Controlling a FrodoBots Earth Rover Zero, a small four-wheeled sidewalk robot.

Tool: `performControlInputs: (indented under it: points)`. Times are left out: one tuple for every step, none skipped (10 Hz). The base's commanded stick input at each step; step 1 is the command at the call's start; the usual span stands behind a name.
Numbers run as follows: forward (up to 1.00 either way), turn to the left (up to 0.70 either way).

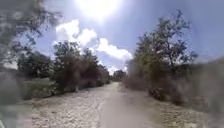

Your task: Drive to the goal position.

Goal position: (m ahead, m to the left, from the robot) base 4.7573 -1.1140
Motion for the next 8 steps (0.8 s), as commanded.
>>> performControlInputs:
  points:
    - [0.70, 0.00]
    - [0.70, 0.00]
    - [0.70, 0.00]
    - [0.70, 0.00]
    - [0.70, 0.00]
    - [0.70, 0.00]
    - [0.70, 0.02]
    - [0.70, 0.05]
